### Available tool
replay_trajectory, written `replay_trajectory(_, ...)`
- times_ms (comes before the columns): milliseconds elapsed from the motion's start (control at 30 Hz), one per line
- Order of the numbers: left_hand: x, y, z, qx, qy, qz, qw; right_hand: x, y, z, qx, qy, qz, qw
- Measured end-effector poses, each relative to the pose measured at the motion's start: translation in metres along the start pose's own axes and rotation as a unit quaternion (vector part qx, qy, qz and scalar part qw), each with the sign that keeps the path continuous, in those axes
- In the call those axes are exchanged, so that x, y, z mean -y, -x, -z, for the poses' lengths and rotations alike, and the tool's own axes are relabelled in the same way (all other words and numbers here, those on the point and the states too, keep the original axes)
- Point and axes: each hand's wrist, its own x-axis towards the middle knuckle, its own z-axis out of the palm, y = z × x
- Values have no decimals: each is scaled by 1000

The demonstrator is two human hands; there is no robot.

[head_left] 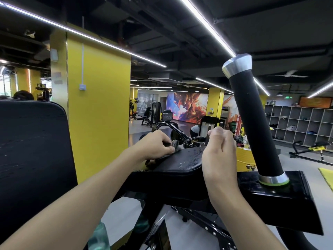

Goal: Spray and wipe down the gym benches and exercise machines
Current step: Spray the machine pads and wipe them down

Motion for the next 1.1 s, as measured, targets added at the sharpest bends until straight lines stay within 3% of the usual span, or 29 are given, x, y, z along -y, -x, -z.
replay_trajectory(67,-5,-4,0,-1,-52,8,999,0,1,1,-1,3,3,1000)
replay_trajectory(267,-16,2,5,34,53,-41,997,-1,0,-1,-1,6,10,1000)
replay_trajectory(400,-12,-8,-2,0,-47,-16,999,0,1,0,2,8,8,1000)
replay_trajectory(600,-30,1,1,16,69,-89,993,0,0,-1,-2,11,11,1000)
replay_trajectory(767,-29,-5,-4,-9,-75,-49,996,3,2,0,1,16,13,1000)
replay_trajectory(867,-44,6,8,28,0,-101,994,0,1,0,-4,14,15,1000)
replay_trajectory(967,-43,13,10,46,82,-102,990,-1,0,-1,-4,13,12,1000)
replay_trajectory(1100,-39,6,0,-6,-44,-81,996,-1,0,-2,-6,13,11,1000)
